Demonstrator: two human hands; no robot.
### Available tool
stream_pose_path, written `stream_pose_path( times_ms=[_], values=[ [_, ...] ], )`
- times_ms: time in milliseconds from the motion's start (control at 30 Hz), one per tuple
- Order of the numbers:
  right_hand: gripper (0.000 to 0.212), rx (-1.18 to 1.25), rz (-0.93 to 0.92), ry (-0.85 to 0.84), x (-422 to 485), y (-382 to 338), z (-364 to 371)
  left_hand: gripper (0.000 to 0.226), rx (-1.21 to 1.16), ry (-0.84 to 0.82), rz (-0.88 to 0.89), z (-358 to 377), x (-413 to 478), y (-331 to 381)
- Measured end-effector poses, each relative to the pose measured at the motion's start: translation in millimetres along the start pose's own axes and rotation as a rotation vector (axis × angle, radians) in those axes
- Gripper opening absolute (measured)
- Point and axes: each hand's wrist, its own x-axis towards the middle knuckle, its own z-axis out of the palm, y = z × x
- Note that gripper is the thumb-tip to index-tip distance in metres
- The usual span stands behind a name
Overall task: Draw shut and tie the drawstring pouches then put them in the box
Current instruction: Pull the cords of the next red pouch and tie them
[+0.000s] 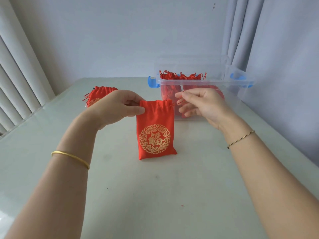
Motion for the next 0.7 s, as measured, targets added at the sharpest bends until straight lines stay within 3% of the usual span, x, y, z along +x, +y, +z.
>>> stream_pose_path(
  times_ms=[267, 700],
  values=[
    [0.007, 0.127, -0.026, 0.134, 0, -3, 7, 0.018, 0.031, -0.024, -0.011, -1, -2, 4],
    [0.014, 0.073, 0.099, 0.205, 1, -5, -4, 0.014, 0.154, 0.228, -0.093, -11, -2, -6]
  ],
)
